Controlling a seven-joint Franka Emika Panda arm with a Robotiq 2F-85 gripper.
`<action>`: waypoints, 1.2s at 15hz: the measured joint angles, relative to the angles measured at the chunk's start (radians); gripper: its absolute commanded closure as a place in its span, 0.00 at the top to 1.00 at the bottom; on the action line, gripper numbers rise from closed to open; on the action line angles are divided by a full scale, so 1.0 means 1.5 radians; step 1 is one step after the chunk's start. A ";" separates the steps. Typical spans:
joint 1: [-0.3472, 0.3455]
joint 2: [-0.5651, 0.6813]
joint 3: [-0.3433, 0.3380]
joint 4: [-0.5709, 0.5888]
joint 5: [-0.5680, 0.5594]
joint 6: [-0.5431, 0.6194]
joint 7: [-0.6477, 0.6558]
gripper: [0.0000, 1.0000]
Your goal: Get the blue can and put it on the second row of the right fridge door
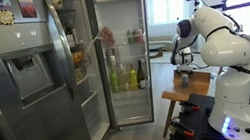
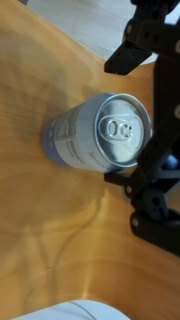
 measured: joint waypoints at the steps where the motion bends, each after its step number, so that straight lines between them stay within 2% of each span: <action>1: 0.000 0.004 -0.001 0.005 0.000 -0.003 0.000 1.00; 10: 0.025 0.019 -0.037 0.046 -0.001 -0.098 0.034 1.00; 11: 0.026 0.020 -0.038 0.049 -0.001 -0.104 0.039 0.89; 12: 0.027 0.021 -0.039 0.053 -0.001 -0.110 0.040 0.72; 15: 0.027 0.026 -0.040 0.065 -0.001 -0.124 0.041 0.49; 18: 0.027 0.029 -0.040 0.072 -0.001 -0.130 0.041 0.47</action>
